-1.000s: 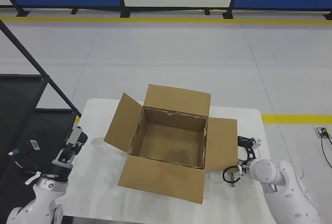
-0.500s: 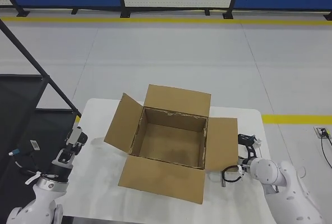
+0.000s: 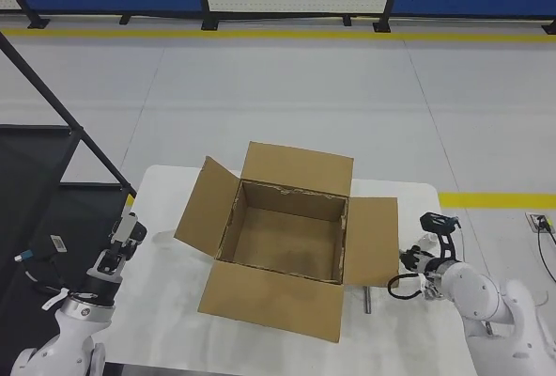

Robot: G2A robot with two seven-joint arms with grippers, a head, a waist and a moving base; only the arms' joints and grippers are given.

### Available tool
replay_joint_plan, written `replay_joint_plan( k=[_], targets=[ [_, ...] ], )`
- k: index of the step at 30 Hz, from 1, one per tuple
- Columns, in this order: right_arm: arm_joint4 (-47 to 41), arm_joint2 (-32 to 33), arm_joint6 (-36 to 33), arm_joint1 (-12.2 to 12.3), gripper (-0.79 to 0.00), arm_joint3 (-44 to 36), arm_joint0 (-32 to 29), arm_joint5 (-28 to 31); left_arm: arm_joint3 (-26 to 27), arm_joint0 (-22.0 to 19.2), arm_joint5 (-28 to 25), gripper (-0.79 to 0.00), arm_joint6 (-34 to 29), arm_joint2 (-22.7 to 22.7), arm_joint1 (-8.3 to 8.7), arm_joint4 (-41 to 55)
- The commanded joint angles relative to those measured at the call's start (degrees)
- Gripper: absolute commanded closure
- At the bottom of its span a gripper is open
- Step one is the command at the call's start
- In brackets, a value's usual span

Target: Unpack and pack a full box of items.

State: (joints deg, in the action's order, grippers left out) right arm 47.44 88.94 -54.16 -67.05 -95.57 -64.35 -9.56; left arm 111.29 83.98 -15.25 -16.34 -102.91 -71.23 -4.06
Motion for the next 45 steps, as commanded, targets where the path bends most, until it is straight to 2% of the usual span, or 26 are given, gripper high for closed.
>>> replay_joint_plan(
  k=[1, 2, 3, 4, 7, 9, 10, 14, 17, 29, 42, 43, 44, 45],
  targets=[
    [-2.26, 2.08, 0.97, 0.16, -0.357, -2.01, -1.17, 0.83, -0.47, -0.25, 0.43, -0.785, 0.65, -0.68, 0.1, -1.21],
    [-3.33, 2.96, 1.45, 0.23, -0.379, -2.74, -1.67, 1.36, -0.88, -0.53, 0.79, -0.785, 0.73, -0.91, 0.15, -1.34],
    [-4.15, 3.81, 2.12, 0.3, -0.48, -3.47, -2.09, 1.83, -1.38, -0.86, 1.17, -0.785, 0.69, -1.3, 0.23, -1.88],
    [-5.01, 4.55, 2.89, 0.35, -0.631, -4.07, -2.54, 2.12, -1.88, -1.24, 1.52, -0.785, 0.5, -1.7, 0.33, -2.73],
    [-7.72, 6.37, 5.89, 0.43, -0.646, -5.87, -3.68, 3.66, -3.98, -2.53, 2.51, -0.785, -2.05, -2.31, 0.71, -4.32],
    [-10.94, 7.7, 8.92, 0.39, -0.757, -6.72, -4.6, 5.81, -5.47, -3.61, 2.74, -0.785, -5.98, -2.25, 1.13, -6.6],
    [-12.58, 8.2, 10.5, 0.36, -0.785, -6.97, -5.17, 7.04, -6.03, -4.22, 2.26, -0.785, -7.59, -2.04, 1.33, -7.87],
    [-17.99, 9.27, 13.26, 0.45, -0.785, -6.65, -6.26, 14.09, -8.4, -6.86, -0.06, -0.785, -13.88, 0.24, 1.94, -11.17],
    [-18.38, 9.35, 12.73, 0.53, -0.785, -6.36, -6.15, 14.96, -9.44, -9.26, -1.82, -0.785, -19.02, 2.12, 2.42, -12.95],
    [-18.5, 8.41, 13.7, 0.53, -0.785, -5.71, -6.37, 15.66, -9.04, -9.89, -1.97, -0.785, -19.02, 2.62, 2.69, -14.85],
    [-22.35, 6.98, 11.9, 1.15, -0.785, 0.88, -3.4, 18.48, -11.72, -16.47, 8.9, -0.782, -24.53, 8.67, 3.17, -16.79],
    [-22.64, 7.07, 11.91, 1.21, -0.785, 1.12, -3.4, 18.71, -11.93, -16.76, 9.51, -0.653, -25.06, 8.89, 3.22, -16.72],
    [-22.83, 7.19, 11.97, 1.28, -0.785, 1.32, -3.43, 18.91, -12.08, -17.04, 9.99, -0.443, -25.38, 9.02, 3.29, -16.84],
    [-23.06, 7.23, 11.88, 1.34, -0.785, 1.45, -3.48, 19.06, -12.25, -17.25, 10.55, -0.369, -25.56, 9.15, 3.34, -16.95]
  ],
)
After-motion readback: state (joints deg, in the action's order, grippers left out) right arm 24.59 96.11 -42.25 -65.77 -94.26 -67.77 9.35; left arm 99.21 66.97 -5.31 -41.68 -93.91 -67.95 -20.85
